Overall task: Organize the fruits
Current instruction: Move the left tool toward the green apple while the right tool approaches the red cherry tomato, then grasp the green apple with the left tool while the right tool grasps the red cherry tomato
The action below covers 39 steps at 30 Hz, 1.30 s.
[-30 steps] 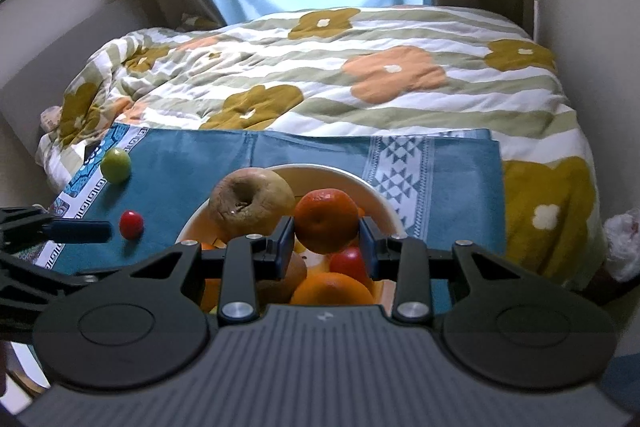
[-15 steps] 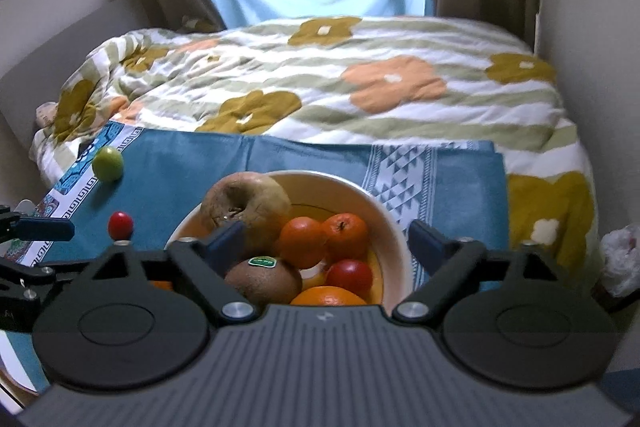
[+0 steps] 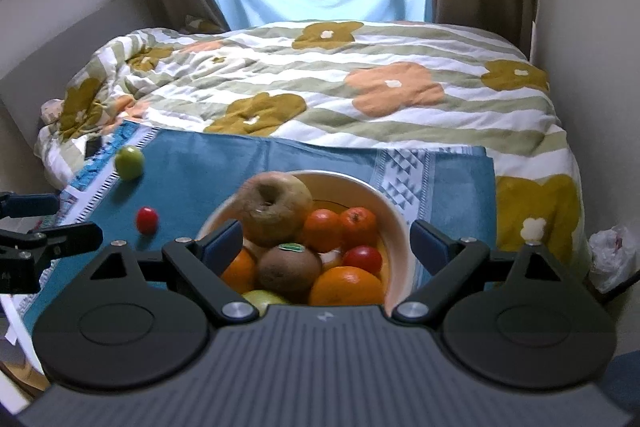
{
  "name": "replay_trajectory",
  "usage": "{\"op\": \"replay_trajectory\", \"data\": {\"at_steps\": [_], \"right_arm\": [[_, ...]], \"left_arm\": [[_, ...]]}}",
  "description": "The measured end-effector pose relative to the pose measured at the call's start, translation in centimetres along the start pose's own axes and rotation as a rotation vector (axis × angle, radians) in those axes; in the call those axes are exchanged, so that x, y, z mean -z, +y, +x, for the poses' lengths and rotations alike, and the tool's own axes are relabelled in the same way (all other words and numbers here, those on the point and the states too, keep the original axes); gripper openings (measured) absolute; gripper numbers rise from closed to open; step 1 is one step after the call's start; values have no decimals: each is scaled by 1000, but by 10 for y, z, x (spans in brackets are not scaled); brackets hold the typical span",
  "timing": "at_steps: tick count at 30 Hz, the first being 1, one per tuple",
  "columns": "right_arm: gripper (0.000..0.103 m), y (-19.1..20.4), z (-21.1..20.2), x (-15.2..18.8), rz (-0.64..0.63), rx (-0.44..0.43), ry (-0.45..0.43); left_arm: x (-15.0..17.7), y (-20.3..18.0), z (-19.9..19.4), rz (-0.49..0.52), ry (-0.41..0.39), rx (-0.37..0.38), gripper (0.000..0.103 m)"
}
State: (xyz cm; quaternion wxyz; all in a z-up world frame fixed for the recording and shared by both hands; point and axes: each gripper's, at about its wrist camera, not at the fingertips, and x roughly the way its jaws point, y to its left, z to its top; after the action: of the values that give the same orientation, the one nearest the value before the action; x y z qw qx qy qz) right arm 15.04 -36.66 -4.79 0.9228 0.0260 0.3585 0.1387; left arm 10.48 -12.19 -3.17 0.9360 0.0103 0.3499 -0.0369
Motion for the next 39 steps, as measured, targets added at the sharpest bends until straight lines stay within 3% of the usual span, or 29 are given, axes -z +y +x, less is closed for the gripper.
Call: {"op": "replay_trajectory", "data": {"at_steps": [6,11,17,23,29,39], "right_arm": [[103,33,-12,-12,-26,-19,-2],[103,71,-10,-17,-48,-38,-1],[103,120,12,-14,-19,-28,62],[103,163,44,-8,31,2,128],[103,195,82,-3,78,47,187],[103,218,139,-3,180,133,254]], "left_arm": [[-3,35,-20,17,-40,-73,102],[-10,74,-21,39,-23,-88,102],[-26,119,-5,108,22,-91,103],[-43,162,34,154,88,-13,103],[-57,188,86,269,129,61,103],[-65,198,168,417,224,240,95]]}}
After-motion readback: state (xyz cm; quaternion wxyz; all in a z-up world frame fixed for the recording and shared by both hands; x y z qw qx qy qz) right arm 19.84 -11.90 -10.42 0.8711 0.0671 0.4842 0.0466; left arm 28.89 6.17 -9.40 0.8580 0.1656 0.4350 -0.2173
